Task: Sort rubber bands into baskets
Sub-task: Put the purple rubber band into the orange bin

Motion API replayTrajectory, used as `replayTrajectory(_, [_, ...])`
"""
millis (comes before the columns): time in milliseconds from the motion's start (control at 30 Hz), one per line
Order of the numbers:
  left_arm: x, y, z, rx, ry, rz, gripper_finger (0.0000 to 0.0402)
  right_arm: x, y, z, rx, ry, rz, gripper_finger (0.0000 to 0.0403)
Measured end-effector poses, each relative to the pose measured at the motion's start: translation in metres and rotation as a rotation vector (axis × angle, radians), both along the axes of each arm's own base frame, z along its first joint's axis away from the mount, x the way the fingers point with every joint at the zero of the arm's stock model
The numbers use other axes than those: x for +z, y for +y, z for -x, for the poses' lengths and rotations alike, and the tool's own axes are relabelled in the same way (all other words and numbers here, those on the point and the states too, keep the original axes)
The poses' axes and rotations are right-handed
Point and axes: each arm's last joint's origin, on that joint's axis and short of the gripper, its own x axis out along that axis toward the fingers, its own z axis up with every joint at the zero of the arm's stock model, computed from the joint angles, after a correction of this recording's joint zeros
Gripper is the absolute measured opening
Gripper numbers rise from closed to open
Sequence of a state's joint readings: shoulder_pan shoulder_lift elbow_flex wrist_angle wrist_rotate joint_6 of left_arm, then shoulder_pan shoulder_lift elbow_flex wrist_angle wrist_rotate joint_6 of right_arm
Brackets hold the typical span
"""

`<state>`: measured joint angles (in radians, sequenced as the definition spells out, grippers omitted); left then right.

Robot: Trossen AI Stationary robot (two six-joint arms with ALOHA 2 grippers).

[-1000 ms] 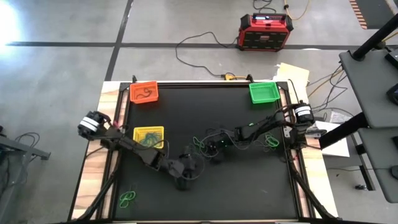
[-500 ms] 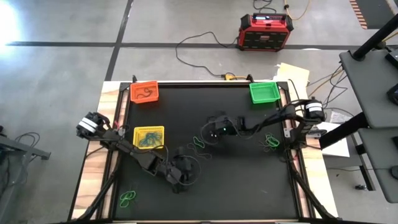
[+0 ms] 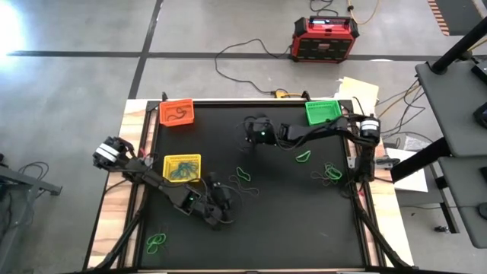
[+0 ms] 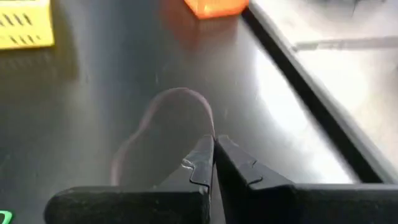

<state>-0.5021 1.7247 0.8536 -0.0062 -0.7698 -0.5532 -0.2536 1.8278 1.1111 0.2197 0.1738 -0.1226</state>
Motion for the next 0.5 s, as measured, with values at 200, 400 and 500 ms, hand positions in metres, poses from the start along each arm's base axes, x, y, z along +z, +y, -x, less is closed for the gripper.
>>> replayTrajectory(200, [0.020, 0.015, 0.018, 0.103, 0.040, -0.065, 0.0153, -0.021, 0.007, -0.007, 0.071, 0.128, -0.135, 0.0010])
replayTrajectory(400, [0.042, 0.027, 0.030, 0.157, 0.006, -0.084, 0.0153, -0.029, 0.024, -0.002, 0.147, 0.234, -0.205, 0.0043])
replayTrajectory(500, [0.042, 0.039, 0.028, 0.146, 0.042, -0.055, 0.0149, -0.032, 0.028, 0.001, 0.155, 0.277, -0.219, 0.0077])
